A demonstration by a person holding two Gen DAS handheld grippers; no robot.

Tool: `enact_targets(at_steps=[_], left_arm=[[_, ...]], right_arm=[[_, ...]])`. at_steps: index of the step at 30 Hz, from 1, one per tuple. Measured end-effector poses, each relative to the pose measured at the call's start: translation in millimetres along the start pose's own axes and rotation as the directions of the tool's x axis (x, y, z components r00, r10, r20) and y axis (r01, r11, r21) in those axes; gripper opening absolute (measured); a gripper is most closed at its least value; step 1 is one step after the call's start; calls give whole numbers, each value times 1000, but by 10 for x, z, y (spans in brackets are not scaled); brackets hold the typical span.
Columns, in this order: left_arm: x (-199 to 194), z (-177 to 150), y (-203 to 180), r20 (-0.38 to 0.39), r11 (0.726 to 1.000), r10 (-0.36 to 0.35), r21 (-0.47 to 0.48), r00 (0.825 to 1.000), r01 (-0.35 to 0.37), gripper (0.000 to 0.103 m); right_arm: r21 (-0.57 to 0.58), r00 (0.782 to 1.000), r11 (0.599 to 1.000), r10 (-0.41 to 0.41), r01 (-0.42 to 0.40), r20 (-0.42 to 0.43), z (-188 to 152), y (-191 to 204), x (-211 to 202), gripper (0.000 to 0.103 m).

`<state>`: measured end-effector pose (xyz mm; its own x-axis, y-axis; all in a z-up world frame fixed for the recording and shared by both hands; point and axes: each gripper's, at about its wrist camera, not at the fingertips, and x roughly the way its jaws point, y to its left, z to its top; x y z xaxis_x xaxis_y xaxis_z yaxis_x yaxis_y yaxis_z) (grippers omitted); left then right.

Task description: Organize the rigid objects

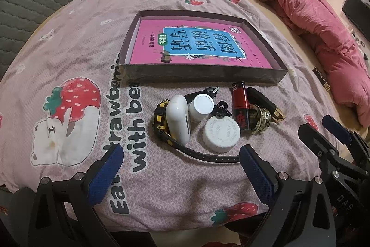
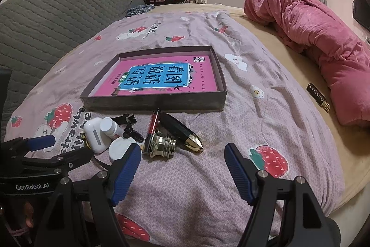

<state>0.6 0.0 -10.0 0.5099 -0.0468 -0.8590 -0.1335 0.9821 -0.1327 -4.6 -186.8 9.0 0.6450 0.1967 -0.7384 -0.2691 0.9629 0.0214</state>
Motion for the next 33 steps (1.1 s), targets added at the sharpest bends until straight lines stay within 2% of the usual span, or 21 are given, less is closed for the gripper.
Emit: enact_targets(at_steps=[25, 33], left_arm=[[14, -17, 0, -8, 1000, 4, -1, 1000, -4, 100], [26, -27, 102, -12, 1000, 13, -24, 1000, -14, 100]], right_arm=[[2, 1000, 1000, -7, 7, 5, 0, -8, -13, 74], [-2, 1000, 1000, -6, 6, 8, 1, -18, -16, 74]])
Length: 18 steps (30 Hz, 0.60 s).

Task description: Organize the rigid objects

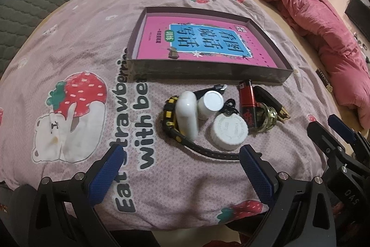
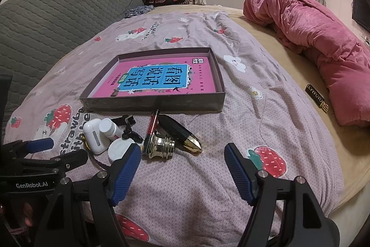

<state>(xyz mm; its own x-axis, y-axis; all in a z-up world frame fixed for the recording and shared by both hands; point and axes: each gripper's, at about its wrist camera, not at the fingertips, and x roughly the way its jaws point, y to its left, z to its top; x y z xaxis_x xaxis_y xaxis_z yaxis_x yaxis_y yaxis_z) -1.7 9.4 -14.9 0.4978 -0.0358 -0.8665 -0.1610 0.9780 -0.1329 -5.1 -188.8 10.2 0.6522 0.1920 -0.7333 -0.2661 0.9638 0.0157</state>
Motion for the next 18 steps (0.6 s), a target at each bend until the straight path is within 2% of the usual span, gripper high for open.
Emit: enact_targets(at_steps=[14, 18], left_arm=[[139, 12, 197, -38, 999, 18, -38, 999, -19, 100], [161, 50, 269, -33, 998, 50, -40, 998, -52, 100]], right_arm=[[6, 1000, 1000, 1, 0, -10, -16, 23, 45, 74], [11, 1000, 1000, 1, -1, -13, -22, 14, 63, 74]])
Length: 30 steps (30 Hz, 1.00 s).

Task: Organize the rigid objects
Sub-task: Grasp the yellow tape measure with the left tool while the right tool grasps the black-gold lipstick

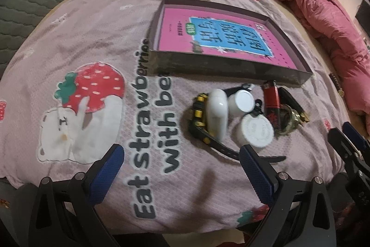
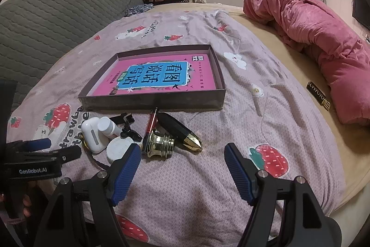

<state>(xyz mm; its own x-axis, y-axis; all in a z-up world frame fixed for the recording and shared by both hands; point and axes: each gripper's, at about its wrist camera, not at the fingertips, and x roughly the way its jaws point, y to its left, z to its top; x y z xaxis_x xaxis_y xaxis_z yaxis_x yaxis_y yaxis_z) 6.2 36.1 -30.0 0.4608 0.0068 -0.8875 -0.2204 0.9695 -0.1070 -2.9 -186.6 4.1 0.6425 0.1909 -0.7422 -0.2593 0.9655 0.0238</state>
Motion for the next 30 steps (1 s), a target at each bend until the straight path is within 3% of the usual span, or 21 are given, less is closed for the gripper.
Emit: enact_targets(at_steps=[15, 30], left_arm=[[184, 113, 131, -19, 998, 56, -27, 998, -56, 100], [382, 207, 147, -45, 998, 46, -43, 998, -48, 100]], right_arm=[[2, 1000, 1000, 0, 0, -14, -15, -2, 67, 74], [3, 999, 1000, -3, 3, -46, -26, -14, 198, 74]])
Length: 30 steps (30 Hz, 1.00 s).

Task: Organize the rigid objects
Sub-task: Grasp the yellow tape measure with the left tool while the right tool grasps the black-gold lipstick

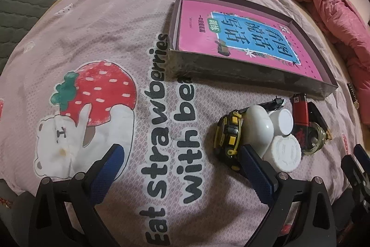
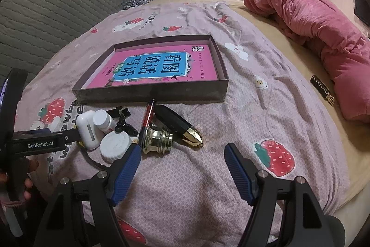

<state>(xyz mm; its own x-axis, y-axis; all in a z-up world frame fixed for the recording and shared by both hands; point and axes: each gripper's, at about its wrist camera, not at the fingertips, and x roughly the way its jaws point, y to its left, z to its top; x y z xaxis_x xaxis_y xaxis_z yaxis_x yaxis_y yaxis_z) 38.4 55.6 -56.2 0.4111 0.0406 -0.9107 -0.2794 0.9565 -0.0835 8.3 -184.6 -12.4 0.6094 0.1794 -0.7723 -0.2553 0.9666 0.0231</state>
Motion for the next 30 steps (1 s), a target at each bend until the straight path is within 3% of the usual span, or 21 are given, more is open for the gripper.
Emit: enact_targets(at_steps=[4, 11, 20, 25, 30], left_arm=[[78, 36, -41, -4, 1000, 10, 16, 1000, -10, 100], [156, 91, -175, 1, 997, 20, 79, 1000, -20, 86], [234, 140, -304, -15, 992, 9, 128, 1000, -7, 70], [264, 191, -338, -21, 991, -8, 135, 1000, 11, 62], [280, 210, -391, -18, 985, 9, 174, 1000, -6, 56]], right_arm=[[-17, 1000, 1000, -4, 4, 1, 32, -8, 43, 74], [-30, 998, 999, 31, -32, -49, 200, -219, 220, 74], [-196, 989, 977, 58, -85, -139, 398, -153, 528, 74], [-293, 977, 948, 66, -125, -203, 545, 10, 723, 73], [-320, 957, 934, 65, -157, -281, 630, 54, 882, 64]])
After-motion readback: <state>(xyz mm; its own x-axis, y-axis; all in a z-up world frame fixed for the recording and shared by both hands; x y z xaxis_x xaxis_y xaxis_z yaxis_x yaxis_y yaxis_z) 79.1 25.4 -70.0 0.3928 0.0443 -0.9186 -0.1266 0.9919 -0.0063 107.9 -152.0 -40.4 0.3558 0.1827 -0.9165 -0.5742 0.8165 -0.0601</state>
